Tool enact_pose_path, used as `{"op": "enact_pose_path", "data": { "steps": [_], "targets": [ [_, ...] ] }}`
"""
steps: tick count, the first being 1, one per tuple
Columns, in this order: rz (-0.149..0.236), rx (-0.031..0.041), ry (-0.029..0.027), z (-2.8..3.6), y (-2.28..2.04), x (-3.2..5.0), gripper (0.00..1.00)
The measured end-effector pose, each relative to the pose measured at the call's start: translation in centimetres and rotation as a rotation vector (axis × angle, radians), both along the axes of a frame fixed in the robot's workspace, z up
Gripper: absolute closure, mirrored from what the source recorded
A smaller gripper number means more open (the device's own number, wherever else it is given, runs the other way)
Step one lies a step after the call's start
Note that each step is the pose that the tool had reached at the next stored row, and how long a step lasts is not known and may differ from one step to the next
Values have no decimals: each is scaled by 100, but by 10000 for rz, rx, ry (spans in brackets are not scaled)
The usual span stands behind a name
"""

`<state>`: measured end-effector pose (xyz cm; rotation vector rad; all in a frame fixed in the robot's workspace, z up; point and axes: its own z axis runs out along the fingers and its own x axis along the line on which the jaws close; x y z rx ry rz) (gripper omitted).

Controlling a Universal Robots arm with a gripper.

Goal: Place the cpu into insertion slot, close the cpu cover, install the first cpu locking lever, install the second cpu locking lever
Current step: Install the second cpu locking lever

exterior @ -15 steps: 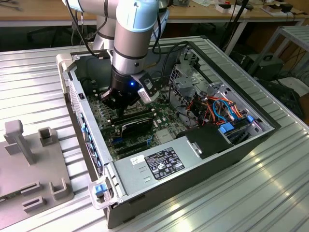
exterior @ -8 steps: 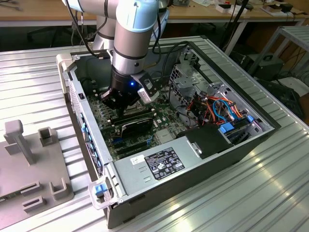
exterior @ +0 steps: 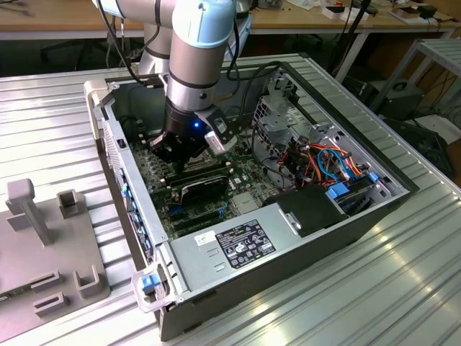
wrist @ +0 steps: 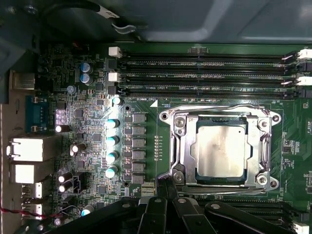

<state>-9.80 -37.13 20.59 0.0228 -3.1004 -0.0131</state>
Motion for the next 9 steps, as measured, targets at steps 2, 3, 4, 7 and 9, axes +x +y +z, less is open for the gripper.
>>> {"op": "enact_pose_path", "data": {
  "steps": [2,3,4,7,9],
  "targets": [
    [36,0,2,-6,5,-3,89],
    [47,1,0,-9,7,-9,89],
    [53,0,0,-9,7,-12,89],
    [59,2,1,-18,12,-16,89],
    [107,0,1,-22,18,-16,89]
  ]
}}
